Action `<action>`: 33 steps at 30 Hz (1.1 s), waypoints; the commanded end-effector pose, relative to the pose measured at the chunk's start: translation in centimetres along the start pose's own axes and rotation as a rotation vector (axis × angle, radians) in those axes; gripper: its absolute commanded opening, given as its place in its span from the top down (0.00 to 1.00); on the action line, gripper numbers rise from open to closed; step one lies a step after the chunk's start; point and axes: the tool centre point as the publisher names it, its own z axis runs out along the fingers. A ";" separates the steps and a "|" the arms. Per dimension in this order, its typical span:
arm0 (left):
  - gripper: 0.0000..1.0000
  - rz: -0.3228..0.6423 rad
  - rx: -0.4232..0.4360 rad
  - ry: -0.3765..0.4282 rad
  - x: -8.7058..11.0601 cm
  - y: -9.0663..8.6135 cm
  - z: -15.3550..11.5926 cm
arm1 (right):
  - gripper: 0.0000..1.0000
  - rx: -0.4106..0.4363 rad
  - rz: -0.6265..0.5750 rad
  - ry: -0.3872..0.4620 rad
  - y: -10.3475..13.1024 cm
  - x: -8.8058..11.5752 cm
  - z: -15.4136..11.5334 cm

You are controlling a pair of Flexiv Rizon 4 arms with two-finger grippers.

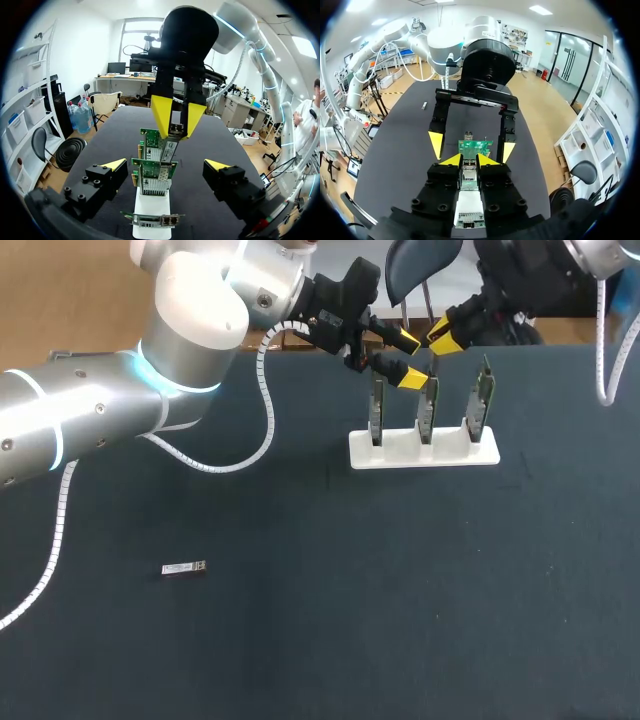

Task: Pick up the optical module with the left hand, and insert it into the network port with the right hand.

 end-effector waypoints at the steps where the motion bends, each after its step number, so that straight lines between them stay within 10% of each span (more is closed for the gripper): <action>1: 0.00 0.000 0.003 0.003 -0.1 0.2 0.0 | 1.00 -0.004 0.003 -0.001 0.0 0.1 0.0; 33: 0.00 0.000 0.003 0.003 -0.1 0.2 0.0 | 1.00 -0.010 0.030 -0.004 0.3 0.6 0.9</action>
